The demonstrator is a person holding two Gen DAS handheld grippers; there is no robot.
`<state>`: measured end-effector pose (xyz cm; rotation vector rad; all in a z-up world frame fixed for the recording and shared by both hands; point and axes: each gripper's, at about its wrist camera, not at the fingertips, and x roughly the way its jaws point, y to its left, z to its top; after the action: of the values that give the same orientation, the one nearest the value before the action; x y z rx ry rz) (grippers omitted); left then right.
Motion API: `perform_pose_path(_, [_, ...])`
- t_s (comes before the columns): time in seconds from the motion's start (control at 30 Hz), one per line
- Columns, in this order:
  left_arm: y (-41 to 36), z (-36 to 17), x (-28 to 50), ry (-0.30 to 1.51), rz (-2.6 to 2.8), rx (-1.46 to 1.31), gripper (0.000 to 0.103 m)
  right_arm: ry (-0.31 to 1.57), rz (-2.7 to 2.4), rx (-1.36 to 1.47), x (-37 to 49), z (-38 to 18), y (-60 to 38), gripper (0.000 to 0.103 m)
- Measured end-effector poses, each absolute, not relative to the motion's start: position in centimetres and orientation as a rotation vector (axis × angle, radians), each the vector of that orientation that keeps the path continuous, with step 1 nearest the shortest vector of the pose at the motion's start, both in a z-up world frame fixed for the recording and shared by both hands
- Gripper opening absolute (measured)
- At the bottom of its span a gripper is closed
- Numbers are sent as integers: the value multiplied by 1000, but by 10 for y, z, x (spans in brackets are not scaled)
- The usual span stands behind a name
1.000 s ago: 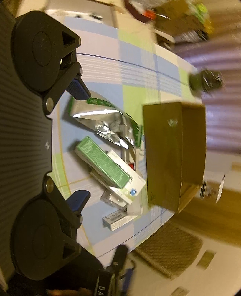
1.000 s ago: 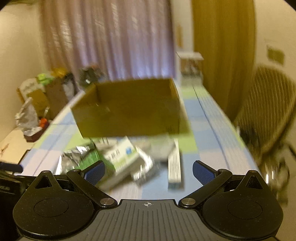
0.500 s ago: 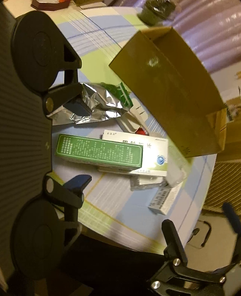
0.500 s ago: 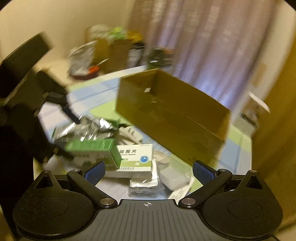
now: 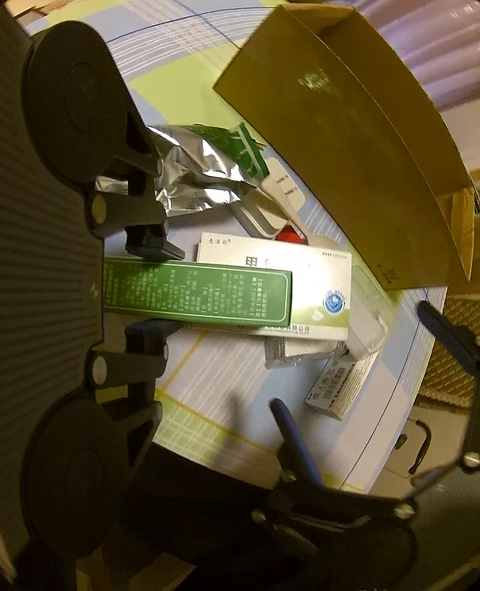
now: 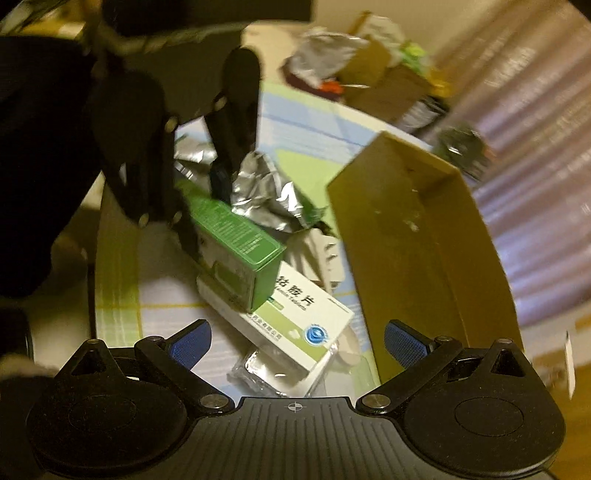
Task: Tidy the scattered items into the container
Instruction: 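Grasp the green medicine box with the left tool while the right tool grasps the white Mecobalamin box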
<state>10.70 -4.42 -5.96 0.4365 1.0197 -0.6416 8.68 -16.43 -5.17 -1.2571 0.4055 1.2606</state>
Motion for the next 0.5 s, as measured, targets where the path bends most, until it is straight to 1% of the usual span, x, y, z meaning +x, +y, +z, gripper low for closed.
perform_pose_path(0.3, [-18,-52,108,1065,-469,279,25,325,1358,-1489,101,-90,-130,103])
perform_pose_path(0.5, [-11,-53,112,1089,-406,216,25,337,1415,-1592,113,-116,-103,103])
